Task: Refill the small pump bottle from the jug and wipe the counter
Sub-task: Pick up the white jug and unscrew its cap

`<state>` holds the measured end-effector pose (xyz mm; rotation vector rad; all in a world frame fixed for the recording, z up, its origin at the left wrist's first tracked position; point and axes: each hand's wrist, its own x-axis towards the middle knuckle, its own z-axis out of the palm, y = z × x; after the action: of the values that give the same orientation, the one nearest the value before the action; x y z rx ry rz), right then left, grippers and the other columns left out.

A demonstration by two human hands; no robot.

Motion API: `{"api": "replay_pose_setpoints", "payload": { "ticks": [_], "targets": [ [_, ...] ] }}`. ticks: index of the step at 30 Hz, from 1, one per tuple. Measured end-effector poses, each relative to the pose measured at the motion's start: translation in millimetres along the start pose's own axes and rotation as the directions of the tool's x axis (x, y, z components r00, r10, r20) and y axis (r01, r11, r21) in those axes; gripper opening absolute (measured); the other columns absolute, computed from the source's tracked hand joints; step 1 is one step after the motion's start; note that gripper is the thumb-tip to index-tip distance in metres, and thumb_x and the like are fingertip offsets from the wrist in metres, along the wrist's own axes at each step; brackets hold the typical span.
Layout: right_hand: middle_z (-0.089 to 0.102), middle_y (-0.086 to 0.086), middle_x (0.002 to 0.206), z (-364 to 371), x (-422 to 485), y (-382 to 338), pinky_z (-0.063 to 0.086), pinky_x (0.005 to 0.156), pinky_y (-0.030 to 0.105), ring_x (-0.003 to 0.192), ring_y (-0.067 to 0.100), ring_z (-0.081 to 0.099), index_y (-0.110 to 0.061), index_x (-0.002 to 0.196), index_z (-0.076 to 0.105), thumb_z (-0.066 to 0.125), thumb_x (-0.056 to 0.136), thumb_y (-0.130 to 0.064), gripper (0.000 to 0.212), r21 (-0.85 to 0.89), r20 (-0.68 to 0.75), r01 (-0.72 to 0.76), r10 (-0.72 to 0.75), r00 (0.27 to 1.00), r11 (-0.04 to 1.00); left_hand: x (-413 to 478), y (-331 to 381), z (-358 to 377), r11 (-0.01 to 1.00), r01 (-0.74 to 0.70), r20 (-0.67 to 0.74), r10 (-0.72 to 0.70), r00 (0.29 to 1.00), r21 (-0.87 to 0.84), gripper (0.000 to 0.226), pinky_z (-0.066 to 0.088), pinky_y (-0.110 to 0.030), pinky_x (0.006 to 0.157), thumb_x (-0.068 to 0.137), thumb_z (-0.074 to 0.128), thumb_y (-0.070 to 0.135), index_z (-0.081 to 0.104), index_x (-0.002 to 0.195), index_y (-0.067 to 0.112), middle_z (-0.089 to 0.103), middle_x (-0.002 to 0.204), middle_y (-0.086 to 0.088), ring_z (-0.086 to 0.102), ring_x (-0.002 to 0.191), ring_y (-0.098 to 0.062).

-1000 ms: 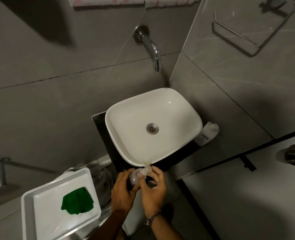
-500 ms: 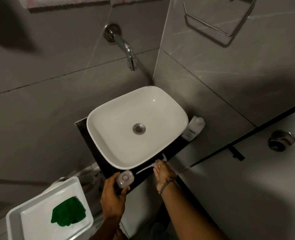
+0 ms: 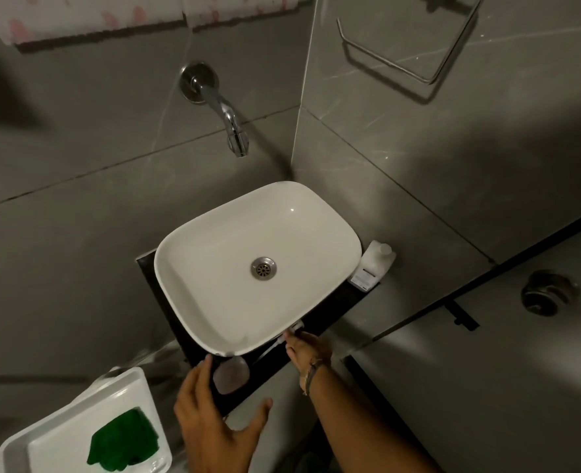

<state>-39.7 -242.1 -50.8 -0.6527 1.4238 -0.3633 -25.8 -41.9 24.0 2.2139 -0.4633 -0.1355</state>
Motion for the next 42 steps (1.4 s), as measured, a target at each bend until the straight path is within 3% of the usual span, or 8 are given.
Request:
{"api": "replay_pose_setpoints", "payload": {
  "ticks": [3,7,10,19,26,32,37,42],
  "targets": [
    [0.061,0.011,0.067,-20,0,-8,0.053,0.054,0.023,0.059,0.019,0.057,-0.004,0.074,0.063,0.072,0.088,0.007,0.019,-0.029,0.047,0.035,-0.034,0.998,0.999,6,40,16,0.980,-0.185,0.049,0.189,0.981,-0.069,0.088,0.041,-0.033,0.107,0.067,0.078,0.054,0.056,0.144,0.019,0.053,0.142,-0.003,0.049,0.129,-0.023],
    [0.064,0.016,0.087,-57,7,-48,0.052,0.073,0.036,0.079,0.029,0.060,-0.001,0.089,0.065,0.058,0.091,0.016,0.018,0.182,-0.185,0.207,-0.173,0.968,0.961,50,105,72,0.950,-0.301,0.249,0.311,0.917,-0.077,0.064,0.046,-0.032,0.097,0.084,0.073,0.047,0.054,0.142,0.030,0.059,0.135,0.011,0.055,0.121,-0.015],
    [0.068,0.012,0.104,-84,21,-96,0.054,0.091,0.040,0.096,0.027,0.063,-0.004,0.113,0.068,0.071,0.084,0.013,0.034,-0.071,-0.279,0.391,-0.395,0.875,0.918,87,151,131,0.934,-0.356,0.388,0.314,0.866,0.038,0.069,0.045,-0.037,0.099,0.088,0.071,0.047,0.047,0.150,0.028,0.056,0.145,0.004,0.053,0.128,-0.022],
    [0.067,0.015,0.129,-106,74,-184,0.054,0.103,0.053,0.118,0.030,0.064,-0.007,0.132,0.060,0.073,0.084,0.012,0.053,-0.129,-0.056,0.521,-0.531,0.846,0.844,151,217,259,0.834,-0.444,0.584,0.190,0.790,0.329,0.093,0.032,-0.052,0.119,0.077,0.079,0.054,0.036,0.154,0.025,0.033,0.161,-0.006,0.031,0.147,-0.032],
    [0.056,0.008,0.146,-117,75,-187,0.047,0.111,0.054,0.137,0.026,0.052,-0.017,0.148,0.050,0.064,0.091,0.012,0.066,-0.260,0.108,0.551,-0.543,0.833,0.793,155,213,275,0.827,-0.429,0.455,0.245,0.856,0.364,0.084,0.029,-0.051,0.118,0.063,0.080,0.070,0.063,0.135,0.030,0.049,0.151,-0.002,0.037,0.143,-0.030],
    [0.064,-0.012,0.135,-139,22,-213,0.056,0.100,0.030,0.126,0.003,0.059,-0.034,0.141,0.056,0.074,0.086,0.001,0.067,-0.336,0.221,0.654,-0.618,0.754,0.678,132,212,246,0.969,-0.155,0.388,0.221,0.895,-0.194,0.074,0.048,-0.014,0.094,0.064,0.095,0.054,0.056,0.125,0.039,0.066,0.124,0.024,0.066,0.108,0.000],
    [0.061,-0.044,0.108,-159,-50,-255,0.052,0.076,0.004,0.113,-0.012,0.061,-0.049,0.131,0.058,0.070,0.092,-0.008,0.058,-0.420,0.531,0.781,-0.573,0.624,0.462,116,219,185,0.874,-0.067,0.220,0.194,0.956,-0.481,0.098,0.060,-0.039,0.092,0.056,0.104,0.046,0.055,0.139,0.027,0.072,0.126,0.006,0.071,0.116,-0.016],
    [0.068,-0.023,0.114,-138,-128,-284,0.058,0.076,0.011,0.104,-0.003,0.067,-0.043,0.124,0.064,0.061,0.092,-0.053,0.033,-0.473,0.595,0.863,-0.658,0.462,0.178,95,230,121,0.856,-0.106,0.114,0.189,0.975,-0.506,0.090,0.063,-0.037,0.091,0.061,0.103,0.041,0.061,0.137,0.019,0.071,0.130,-0.003,0.071,0.117,-0.022]
  ]
}}
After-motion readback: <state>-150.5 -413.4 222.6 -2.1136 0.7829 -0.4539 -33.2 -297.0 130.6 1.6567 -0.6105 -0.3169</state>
